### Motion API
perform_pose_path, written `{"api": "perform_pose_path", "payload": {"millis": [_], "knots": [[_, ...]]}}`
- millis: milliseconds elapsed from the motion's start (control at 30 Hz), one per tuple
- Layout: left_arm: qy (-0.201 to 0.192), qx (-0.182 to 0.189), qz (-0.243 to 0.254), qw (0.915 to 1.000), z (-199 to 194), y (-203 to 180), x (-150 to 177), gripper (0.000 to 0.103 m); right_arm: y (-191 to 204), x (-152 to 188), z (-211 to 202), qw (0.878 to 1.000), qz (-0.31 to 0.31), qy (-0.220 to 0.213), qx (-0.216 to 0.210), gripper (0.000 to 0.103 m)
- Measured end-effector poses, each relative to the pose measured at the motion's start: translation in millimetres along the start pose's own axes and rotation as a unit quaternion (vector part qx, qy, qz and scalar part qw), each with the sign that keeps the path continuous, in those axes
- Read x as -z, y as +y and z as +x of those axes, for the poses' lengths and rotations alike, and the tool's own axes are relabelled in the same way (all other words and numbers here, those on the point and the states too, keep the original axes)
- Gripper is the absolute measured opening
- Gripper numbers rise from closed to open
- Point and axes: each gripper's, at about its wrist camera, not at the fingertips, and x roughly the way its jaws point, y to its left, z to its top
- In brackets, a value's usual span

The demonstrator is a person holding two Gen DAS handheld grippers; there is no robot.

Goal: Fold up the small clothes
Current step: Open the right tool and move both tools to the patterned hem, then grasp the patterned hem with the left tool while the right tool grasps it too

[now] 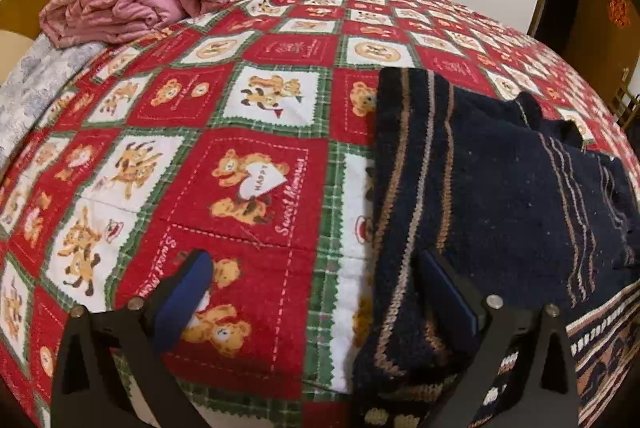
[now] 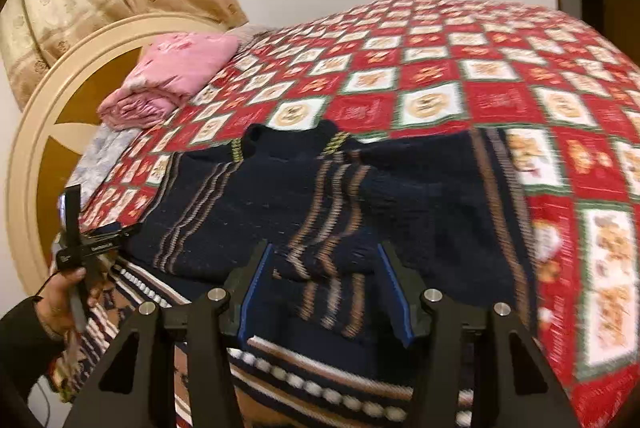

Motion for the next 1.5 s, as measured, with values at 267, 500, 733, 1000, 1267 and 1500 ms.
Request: {"api": "perform_pose_path", "payload": {"millis": [267,500,733,1000,1267,1500], "knots": [[-0.006,0.005,-0.006,0.9999,-4.5,2.0,2.8,0.103,-9.1,19.0,33.5,0.998,0.003,0.058,0.024,0.054],[-0.014,0.032,-0.023,0.9991,-50.6,14.7,28.2,0.103,-7.7,32.4,-27.7,0.998,0.006,0.028,0.050,0.054],[-0.028,0.079,-0.008,0.9964,-118.8,25.3,83.4,0.103,-7.6,83.0,-136.4,0.998,-0.021,0.000,0.061,0.054],[-0.050,0.064,0.014,0.9966,-160.8,22.7,128.3,0.103,-26.6,143.0,-225.8,0.996,0.020,-0.036,0.084,0.054],[-0.030,0.061,0.045,0.9967,-177.6,9.1,183.4,0.103,-8.5,217.5,-234.4,0.997,0.045,0.011,0.058,0.054],[-0.012,0.070,0.021,0.9972,-191.3,19.1,223.8,0.103,27.7,265.7,-227.1,0.997,0.044,0.058,0.018,0.054]]}}
